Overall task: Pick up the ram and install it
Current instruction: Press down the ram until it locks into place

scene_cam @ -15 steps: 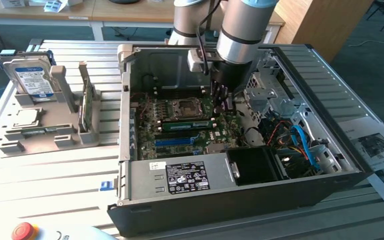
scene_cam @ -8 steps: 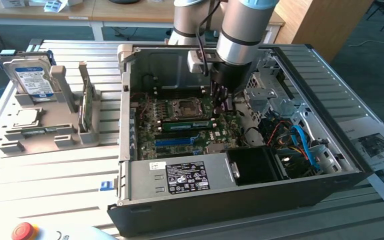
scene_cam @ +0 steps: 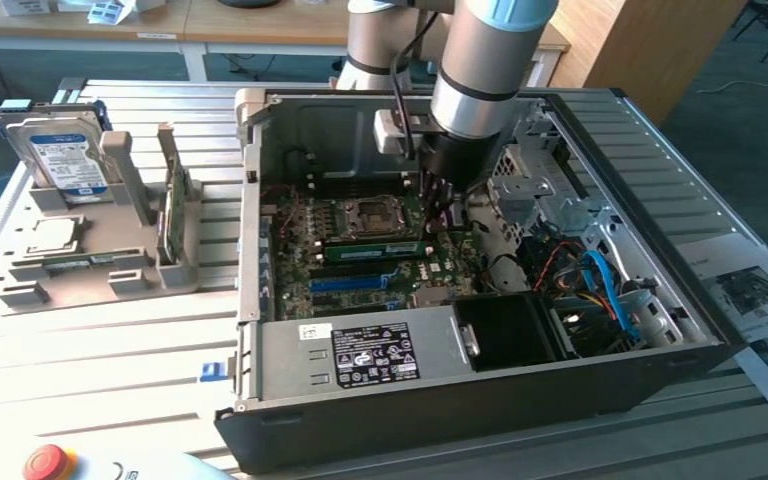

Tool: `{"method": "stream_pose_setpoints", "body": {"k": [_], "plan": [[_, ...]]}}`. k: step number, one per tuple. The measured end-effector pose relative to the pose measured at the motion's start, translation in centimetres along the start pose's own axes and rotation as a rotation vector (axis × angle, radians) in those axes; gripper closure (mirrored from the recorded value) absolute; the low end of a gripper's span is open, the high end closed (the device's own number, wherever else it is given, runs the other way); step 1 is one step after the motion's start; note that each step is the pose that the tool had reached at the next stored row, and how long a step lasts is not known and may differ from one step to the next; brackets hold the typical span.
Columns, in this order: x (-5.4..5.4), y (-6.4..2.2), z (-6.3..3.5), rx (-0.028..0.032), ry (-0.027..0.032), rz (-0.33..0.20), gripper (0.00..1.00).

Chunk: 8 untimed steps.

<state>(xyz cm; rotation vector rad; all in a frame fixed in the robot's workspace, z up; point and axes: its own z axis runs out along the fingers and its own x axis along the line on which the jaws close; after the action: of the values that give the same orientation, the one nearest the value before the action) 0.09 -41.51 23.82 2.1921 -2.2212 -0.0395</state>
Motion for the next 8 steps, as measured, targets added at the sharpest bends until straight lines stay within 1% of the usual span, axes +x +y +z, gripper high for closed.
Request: {"method": "stream_pose_setpoints", "body": {"k": [4,8], "plan": [[-0.01,0.00,0.01,0.0001,-0.0002,0.000,0.89],[-0.25,0.00,0.11,0.0001,-0.0003,0.000,0.89]]}}
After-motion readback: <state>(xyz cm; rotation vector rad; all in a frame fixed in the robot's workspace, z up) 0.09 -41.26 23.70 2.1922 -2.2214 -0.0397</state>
